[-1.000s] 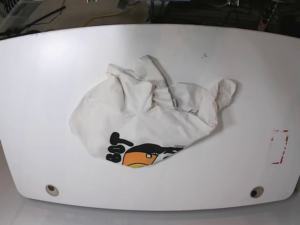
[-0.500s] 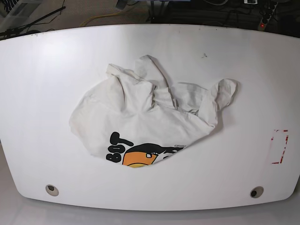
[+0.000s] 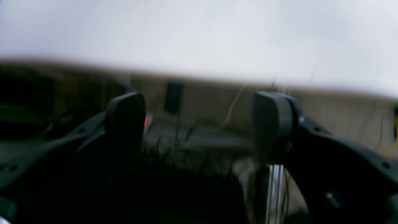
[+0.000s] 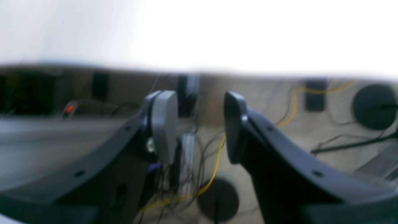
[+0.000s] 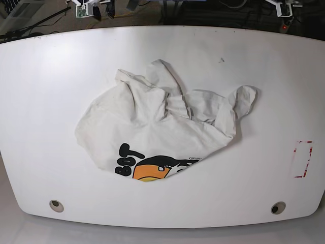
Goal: Fold the T-shirt properly
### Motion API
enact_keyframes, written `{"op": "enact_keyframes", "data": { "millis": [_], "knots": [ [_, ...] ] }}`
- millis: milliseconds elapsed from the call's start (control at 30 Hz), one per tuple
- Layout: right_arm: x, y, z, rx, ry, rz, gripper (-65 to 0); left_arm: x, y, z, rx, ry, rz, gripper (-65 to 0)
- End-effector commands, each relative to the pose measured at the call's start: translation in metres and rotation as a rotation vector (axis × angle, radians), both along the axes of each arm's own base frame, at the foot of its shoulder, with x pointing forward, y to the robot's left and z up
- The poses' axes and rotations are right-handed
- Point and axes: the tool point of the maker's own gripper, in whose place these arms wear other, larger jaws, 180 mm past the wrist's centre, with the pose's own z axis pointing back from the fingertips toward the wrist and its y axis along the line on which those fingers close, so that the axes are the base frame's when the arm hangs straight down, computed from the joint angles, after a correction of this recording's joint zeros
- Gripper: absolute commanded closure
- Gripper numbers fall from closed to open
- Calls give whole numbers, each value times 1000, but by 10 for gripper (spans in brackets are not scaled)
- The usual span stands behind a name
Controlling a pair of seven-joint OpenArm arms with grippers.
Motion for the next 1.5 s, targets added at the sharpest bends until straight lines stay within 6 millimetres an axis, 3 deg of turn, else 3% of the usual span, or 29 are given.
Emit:
{"op": "enact_keyframes", "data": {
  "millis": [0, 100, 233, 400, 567, 1067, 1233, 1467],
  "knots": [
    [20, 1, 12, 15, -79, -6, -231, 9, 3, 8, 18, -34, -17, -493],
    [46, 2, 21, 64, -157, -36, -236, 22, 2, 8, 17, -50, -46, -504],
    [72, 4, 28, 107, -207, -53, -244, 44, 2, 4, 18, -52, -75, -599],
    [102, 10, 30, 130, -194, -27, -395, 66, 8, 3, 25, -51, -65, -628],
    [126, 16, 37, 182, -211, -21, -477, 83, 13, 6, 41, -66, -82, -628],
    [197, -56, 48, 118, -117, -138, -487, 99, 16, 14, 63, -100, -113, -626],
    [216, -68, 34, 146, -73, -151, -487, 100, 16, 14, 63, -103, -111, -626],
    [235, -70, 6, 226, -9, -172, -487, 100, 16, 14, 62, -103, -110, -626]
  ]
}}
